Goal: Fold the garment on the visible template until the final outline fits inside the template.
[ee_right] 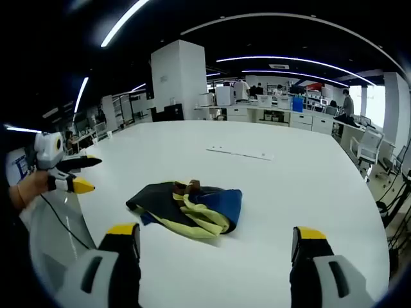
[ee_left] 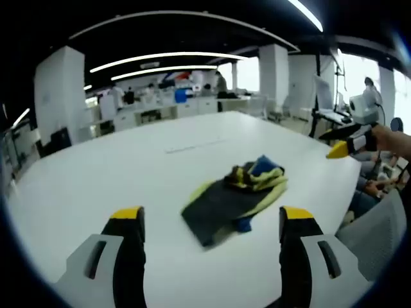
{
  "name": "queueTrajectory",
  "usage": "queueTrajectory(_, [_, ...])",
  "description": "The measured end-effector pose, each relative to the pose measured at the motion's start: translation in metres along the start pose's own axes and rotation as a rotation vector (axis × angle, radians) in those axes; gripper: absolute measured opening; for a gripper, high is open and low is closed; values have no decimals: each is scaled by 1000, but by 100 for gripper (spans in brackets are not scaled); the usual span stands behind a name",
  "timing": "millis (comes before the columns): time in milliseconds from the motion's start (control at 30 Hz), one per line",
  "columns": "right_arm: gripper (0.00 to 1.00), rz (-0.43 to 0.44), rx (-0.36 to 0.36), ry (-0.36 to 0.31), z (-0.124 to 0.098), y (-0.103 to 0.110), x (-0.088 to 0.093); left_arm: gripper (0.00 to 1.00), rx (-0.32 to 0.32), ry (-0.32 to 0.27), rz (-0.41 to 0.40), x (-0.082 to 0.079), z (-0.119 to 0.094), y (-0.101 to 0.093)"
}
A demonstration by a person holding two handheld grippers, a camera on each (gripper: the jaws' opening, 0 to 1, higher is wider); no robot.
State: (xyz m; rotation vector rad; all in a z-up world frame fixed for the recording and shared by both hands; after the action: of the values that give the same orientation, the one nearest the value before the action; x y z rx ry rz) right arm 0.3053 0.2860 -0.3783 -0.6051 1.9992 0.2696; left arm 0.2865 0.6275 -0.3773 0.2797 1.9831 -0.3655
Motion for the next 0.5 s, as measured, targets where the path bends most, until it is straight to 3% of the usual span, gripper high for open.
queueTrajectory(500, [95, -6, -14, -43, 3, 7, 9, 79, 18, -14, -15, 2, 0, -9])
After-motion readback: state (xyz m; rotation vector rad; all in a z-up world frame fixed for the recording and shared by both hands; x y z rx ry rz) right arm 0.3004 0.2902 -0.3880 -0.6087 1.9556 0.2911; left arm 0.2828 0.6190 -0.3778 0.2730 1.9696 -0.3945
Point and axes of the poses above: the point that each gripper's makers call its tool centre point, and the gripper's own axes: z roughly forward along the fingers, y roughly to its left, x roughly out of its underside, the point moved 6 cm from there along -z, roughly backward along the fingers, and after that the axes turned 10 degrees about -z, right-handed, at the moved point
